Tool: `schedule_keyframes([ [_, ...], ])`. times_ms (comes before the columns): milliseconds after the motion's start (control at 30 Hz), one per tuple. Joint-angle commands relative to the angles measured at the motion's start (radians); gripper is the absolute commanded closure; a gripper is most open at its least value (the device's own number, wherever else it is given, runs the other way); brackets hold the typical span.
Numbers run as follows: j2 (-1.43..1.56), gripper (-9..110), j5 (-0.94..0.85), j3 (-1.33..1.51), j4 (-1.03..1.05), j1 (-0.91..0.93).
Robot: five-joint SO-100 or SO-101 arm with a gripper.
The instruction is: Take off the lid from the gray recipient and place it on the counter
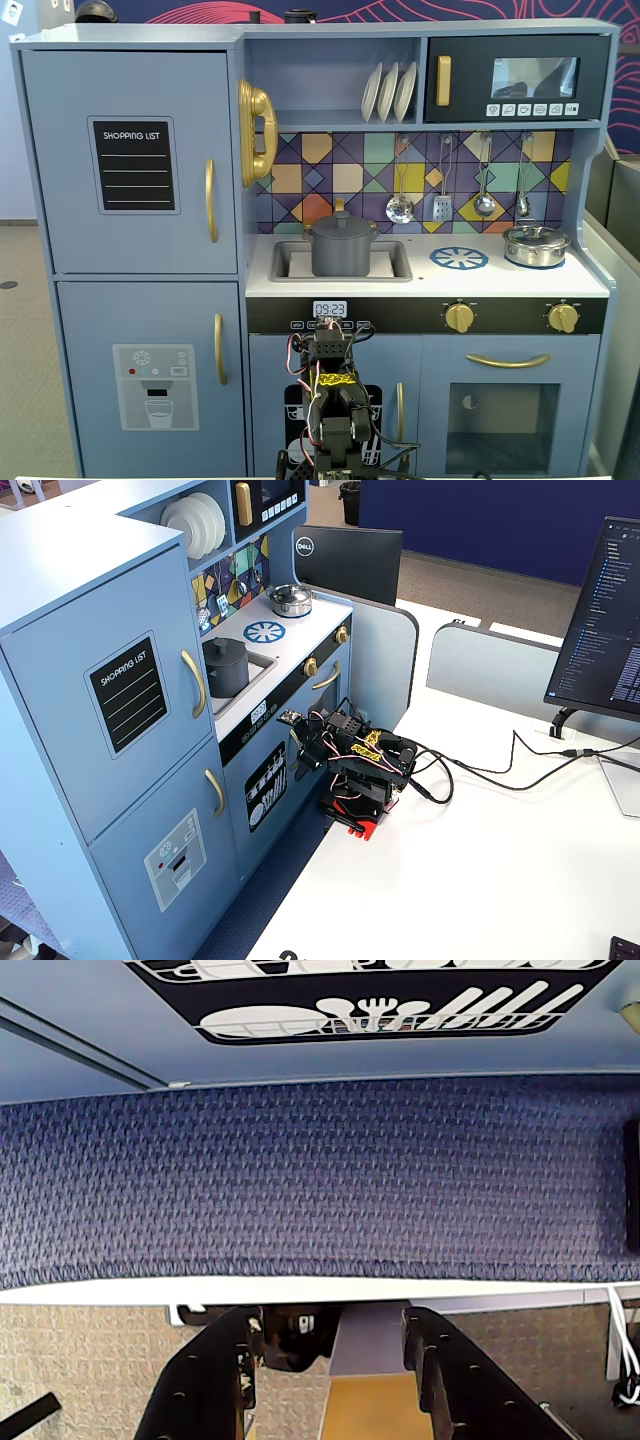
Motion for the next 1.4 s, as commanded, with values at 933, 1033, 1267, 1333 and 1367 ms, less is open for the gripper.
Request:
schedule_keyframes([
  [933,-0.014,101,-0.012,-0.565,-0.161,0.069],
  [1033,-0.018,101,0.008,-0.607,-0.353,0.089],
  [1267,-0.127,101,-0.026,-0.695,-0.68,0.1],
  [1333,-0.17,101,-0.035,-0.724,-0.723,0.106],
  [1367,-0.193,101,-0.037,-0.744,-0.741,0.107],
])
